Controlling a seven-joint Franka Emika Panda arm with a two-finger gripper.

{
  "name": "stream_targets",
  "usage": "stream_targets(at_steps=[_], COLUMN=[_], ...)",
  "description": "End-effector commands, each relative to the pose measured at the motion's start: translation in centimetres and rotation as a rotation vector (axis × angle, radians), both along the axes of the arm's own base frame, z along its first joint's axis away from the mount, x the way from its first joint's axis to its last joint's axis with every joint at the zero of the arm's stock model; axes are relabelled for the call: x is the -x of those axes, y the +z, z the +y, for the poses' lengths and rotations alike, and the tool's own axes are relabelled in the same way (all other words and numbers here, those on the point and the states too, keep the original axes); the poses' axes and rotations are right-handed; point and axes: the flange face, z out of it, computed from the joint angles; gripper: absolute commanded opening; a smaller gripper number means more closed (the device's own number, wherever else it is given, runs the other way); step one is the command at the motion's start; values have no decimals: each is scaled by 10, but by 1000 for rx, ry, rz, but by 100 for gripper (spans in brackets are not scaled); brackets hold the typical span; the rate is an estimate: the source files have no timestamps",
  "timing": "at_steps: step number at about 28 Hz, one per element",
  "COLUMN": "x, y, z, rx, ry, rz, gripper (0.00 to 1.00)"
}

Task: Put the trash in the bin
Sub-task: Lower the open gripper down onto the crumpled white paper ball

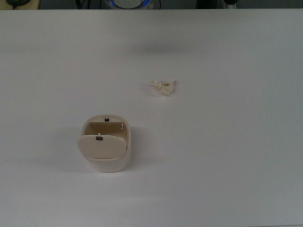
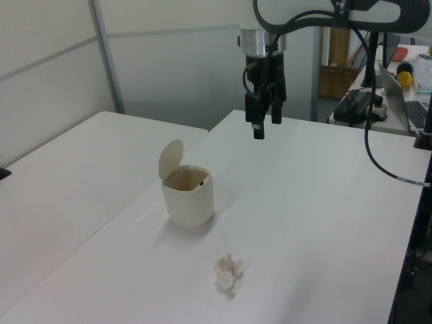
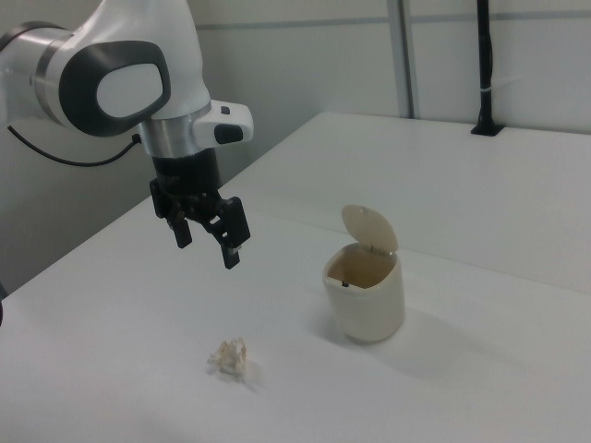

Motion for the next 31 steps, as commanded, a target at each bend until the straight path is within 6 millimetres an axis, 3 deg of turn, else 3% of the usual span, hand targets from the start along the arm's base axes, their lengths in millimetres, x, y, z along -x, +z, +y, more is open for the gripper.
stream_targets(at_steps=[1,5,9,12,19,22,24,31], x=[-3,-7,-10,-11,-14,-18,-21,-34], y=[-10,-35,-71,-102,-154,-173,-197,-249], z=[-8,5,31,50,77,82,99,124], rx=[17,22,27,52,92,111,146,227], ry=[-8,50,76,53,-7,-23,-13,-67], rz=[-15,28,33,34,13,19,35,23], gripper=[100,100,100,100,100,100,100,100])
